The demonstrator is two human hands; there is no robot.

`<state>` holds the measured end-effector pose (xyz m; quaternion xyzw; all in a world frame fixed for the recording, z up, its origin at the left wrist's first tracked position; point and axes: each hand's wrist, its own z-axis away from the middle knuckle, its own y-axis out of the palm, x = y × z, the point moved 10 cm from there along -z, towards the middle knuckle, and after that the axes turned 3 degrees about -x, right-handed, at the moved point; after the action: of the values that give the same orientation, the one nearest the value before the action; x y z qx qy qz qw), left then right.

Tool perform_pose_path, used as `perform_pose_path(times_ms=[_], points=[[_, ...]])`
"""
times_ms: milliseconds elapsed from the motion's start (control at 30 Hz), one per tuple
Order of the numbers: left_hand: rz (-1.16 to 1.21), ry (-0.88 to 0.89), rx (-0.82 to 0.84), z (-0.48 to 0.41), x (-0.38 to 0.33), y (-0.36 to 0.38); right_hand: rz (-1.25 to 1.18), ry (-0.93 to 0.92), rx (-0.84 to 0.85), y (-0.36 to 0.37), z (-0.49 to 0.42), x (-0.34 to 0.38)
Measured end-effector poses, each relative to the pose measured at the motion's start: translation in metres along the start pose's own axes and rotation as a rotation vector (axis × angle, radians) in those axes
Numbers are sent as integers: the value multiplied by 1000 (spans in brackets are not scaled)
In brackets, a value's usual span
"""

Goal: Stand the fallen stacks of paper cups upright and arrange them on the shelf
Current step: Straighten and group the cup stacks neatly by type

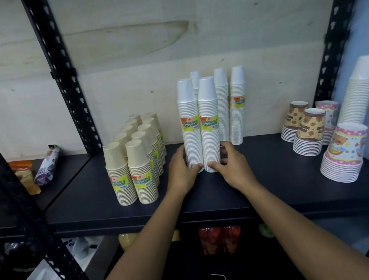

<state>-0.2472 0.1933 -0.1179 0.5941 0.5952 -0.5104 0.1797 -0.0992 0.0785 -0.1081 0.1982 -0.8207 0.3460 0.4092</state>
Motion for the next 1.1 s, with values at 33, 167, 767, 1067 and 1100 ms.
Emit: perform_pose_path(times_ms=[33, 167, 767, 1067, 1100], points=[[-4, -4, 3, -1, 2, 0, 5, 2, 4, 1, 0, 0], [19, -17, 4, -1, 2, -1, 16, 13, 15, 2, -1, -5], [36, 4, -51, 10, -31, -27, -67, 25, -21, -12, 12, 11], [18, 178, -186, -1, -123, -87, -13, -38, -166, -84, 2, 58], [20, 197, -200, 1, -133, -90, -13, -39, -175, -91, 1, 62]])
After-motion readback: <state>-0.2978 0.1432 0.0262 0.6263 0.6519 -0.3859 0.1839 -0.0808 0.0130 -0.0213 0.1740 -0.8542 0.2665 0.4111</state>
